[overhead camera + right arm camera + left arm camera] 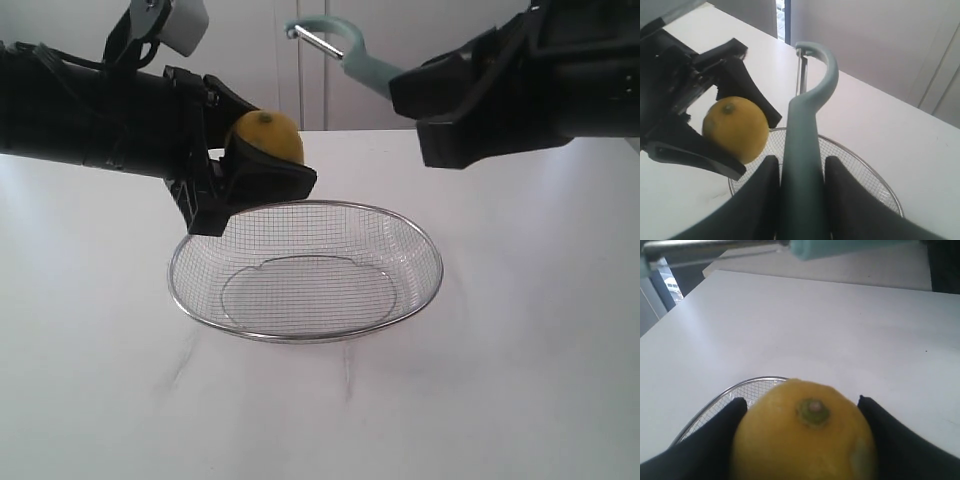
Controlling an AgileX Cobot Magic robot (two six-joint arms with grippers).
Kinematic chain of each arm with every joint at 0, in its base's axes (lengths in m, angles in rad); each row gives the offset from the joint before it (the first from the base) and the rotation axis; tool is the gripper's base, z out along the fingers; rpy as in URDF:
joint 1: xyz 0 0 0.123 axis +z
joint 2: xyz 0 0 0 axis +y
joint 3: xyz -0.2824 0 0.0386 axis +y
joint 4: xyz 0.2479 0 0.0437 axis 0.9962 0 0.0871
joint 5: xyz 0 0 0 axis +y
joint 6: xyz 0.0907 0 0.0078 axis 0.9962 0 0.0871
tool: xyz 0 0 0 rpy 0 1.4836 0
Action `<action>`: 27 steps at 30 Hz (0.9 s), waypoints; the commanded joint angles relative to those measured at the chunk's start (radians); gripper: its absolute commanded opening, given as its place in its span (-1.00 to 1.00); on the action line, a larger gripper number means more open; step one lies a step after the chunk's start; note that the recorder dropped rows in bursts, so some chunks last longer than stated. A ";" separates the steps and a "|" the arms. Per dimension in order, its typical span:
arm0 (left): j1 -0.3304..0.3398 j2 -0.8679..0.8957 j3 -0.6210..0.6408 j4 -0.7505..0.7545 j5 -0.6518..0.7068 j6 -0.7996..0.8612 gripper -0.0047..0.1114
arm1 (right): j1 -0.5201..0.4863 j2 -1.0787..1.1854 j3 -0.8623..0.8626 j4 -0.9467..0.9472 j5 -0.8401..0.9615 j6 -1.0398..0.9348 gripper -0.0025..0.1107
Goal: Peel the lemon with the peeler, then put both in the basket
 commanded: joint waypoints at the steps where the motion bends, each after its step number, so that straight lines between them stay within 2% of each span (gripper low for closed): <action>1: -0.004 -0.008 -0.006 0.001 -0.009 -0.006 -0.92 | 0.006 0.051 -0.001 -0.036 -0.028 0.033 -0.96; 6: -0.004 -0.008 -0.006 0.042 -0.036 -0.012 -0.92 | 0.006 0.122 -0.001 -0.043 -0.045 0.039 -0.96; 13: -0.004 -0.008 -0.006 0.196 -0.095 -0.142 -0.92 | 0.006 0.237 -0.001 -0.045 -0.107 0.039 -0.96; 19: -0.004 -0.008 -0.006 0.310 -0.095 -0.230 -0.92 | 0.004 0.351 -0.001 -0.045 -0.181 0.065 -0.96; 27: 0.024 -0.022 -0.006 0.595 -0.100 -0.570 -0.92 | -0.035 0.484 -0.001 -0.042 -0.195 0.116 -0.96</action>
